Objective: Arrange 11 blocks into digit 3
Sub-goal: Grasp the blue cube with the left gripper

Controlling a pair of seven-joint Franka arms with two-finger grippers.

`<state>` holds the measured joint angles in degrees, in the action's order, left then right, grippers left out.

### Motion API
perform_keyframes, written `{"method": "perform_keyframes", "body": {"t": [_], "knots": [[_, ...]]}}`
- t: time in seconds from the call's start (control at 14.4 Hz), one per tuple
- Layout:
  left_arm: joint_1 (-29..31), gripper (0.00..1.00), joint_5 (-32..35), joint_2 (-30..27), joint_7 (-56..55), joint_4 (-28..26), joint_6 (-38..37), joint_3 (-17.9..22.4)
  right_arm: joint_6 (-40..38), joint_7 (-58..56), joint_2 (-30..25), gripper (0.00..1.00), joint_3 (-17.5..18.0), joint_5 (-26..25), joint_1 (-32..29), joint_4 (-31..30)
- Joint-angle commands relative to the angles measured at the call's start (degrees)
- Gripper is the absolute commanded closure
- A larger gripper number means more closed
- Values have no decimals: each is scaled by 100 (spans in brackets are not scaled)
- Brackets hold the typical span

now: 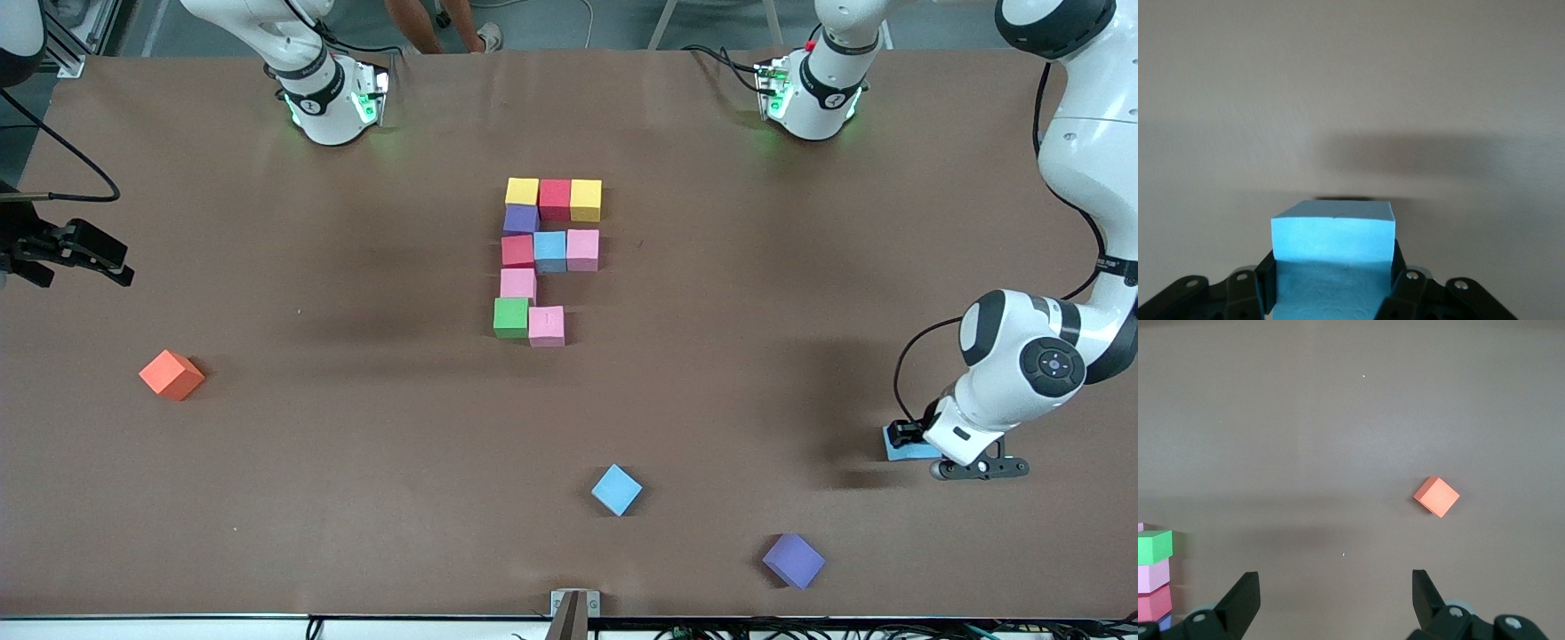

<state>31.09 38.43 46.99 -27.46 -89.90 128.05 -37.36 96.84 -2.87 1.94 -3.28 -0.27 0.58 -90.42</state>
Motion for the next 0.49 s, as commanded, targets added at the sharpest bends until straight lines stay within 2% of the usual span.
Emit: {"method": "perform_keyframes", "body": {"t": [0.0,0.28,0.42], "knots": [[11,86,-72,-358,-1624,-116,-1033,-586,-60,-39,-97,0,126,-131,-102,-54],[-102,86,-72,-349,-4481,-160,-1896,-1431,-60,-21,-88,0,126,-131,-93,-45],[-453,86,-72,-340,-5957,-151,-2047,-1503,-43,-21,-88,0,126,-131,-93,-37]]}}
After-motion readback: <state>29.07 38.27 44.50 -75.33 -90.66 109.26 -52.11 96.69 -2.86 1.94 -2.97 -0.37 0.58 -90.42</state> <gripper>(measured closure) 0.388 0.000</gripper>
